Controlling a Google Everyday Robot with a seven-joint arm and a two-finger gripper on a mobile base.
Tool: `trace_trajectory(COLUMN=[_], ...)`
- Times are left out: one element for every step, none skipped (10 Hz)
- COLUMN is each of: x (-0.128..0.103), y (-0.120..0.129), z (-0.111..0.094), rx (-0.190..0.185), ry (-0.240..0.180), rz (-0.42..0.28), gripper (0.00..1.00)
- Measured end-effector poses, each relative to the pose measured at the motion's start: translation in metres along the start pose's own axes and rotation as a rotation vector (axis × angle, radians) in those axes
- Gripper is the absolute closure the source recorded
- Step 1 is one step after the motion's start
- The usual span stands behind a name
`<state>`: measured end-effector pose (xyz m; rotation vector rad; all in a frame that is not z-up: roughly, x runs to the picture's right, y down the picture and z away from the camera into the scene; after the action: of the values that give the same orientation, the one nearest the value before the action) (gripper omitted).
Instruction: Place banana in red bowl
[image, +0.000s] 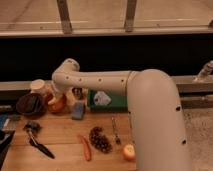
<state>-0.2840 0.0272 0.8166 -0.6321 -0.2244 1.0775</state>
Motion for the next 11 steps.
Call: trace_trajectory(x=[-0.001, -0.003, -0.005, -0.009, -0.01, -0.011, -0.013, -0.015, -0.017, -0.02, -0.021], y=[0.002, -0.001, -0.003, -0.003, -0.002, -0.002, -0.005, -0.008, -0.011, -0.013, -0.016], z=[0.005, 0.01, 0.013, 0.019, 0.023, 0.03, 0.035, 0.036, 0.037, 0.036, 0.035], rx=[-0.013, -0.021, -0.029, -0.045, -0.052, -0.063, -0.068, -0.07, -0.069, -0.063, -0.053], ry=[0.005, 0.006, 0.004, 0.004, 0.006, 0.016, 0.022, 0.022, 0.024, 0.025, 0.026], rz=[0.001, 0.003, 0.005, 0.003, 0.001, -0.004, -0.005, -0.007, -0.011, -0.017, -0.023], gripper=[0.76, 0.66, 0.57, 0.44, 0.36, 0.26, 0.21, 0.2, 0.2, 0.2, 0.2])
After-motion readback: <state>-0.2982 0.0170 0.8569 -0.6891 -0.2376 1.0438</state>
